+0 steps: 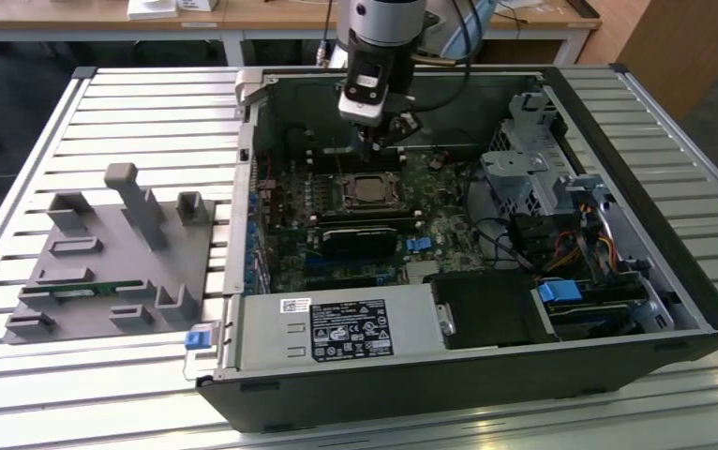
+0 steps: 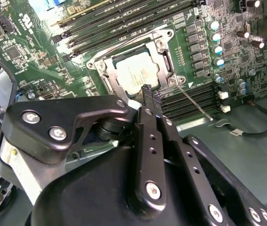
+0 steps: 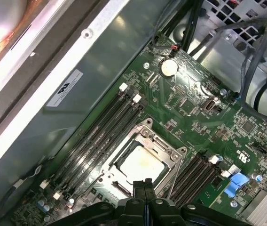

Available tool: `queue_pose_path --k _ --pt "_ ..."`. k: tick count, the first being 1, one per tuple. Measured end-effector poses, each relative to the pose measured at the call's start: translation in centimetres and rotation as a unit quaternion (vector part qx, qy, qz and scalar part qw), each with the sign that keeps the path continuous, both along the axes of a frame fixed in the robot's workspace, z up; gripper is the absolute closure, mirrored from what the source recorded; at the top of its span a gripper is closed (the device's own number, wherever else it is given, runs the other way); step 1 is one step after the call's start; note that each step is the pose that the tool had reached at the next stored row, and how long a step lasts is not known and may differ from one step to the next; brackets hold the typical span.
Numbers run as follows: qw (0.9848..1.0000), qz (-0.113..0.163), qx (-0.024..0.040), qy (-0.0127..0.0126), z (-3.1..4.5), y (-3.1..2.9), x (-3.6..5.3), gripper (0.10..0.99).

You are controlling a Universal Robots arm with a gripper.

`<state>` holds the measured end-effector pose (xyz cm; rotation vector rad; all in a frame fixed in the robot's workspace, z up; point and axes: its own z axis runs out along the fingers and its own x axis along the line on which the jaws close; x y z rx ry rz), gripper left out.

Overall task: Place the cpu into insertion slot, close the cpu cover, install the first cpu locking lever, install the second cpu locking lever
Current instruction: 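Install the first cpu locking lever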

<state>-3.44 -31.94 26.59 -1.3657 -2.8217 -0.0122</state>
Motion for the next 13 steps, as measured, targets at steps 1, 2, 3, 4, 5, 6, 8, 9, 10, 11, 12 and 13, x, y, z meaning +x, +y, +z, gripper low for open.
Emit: queue_pose_path --k 1,2,3,4,5,6,8,9,10,11,12,13 --pt "1.0 0.003 0.0 0.0 0.0 0.0 0.0 0.98" --pt "1.0 0.006 0.0 0.0 0.0 0.0 0.0 0.98" --pt "1.0 0.009 0.0 0.0 0.0 0.0 0.0 0.98" --pt "0.9999 0.012 0.0 0.0 0.0 0.0 0.0 0.98" --pt "0.9999 0.015 0.0 0.0 0.0 0.0 0.0 0.98" --pt "0.9998 0.018 0.0 0.0 0.0 0.0 0.0 0.98" --pt "0.9997 0.025 0.0 0.0 0.0 0.0 0.0 0.98" --pt "0.9996 0.028 0.0 0.0 0.0 0.0 0.0 0.98" --pt "0.9995 0.032 0.0 0.0 0.0 0.0 0.0 0.98" --pt "0.9994 0.035 0.0 0.0 0.0 0.0 0.0 0.98" --pt "0.9993 0.038 0.0 0.0 0.0 0.0 0.0 0.98" --pt "0.9991 0.042 0.0 0.0 0.0 0.0 0.0 0.98"
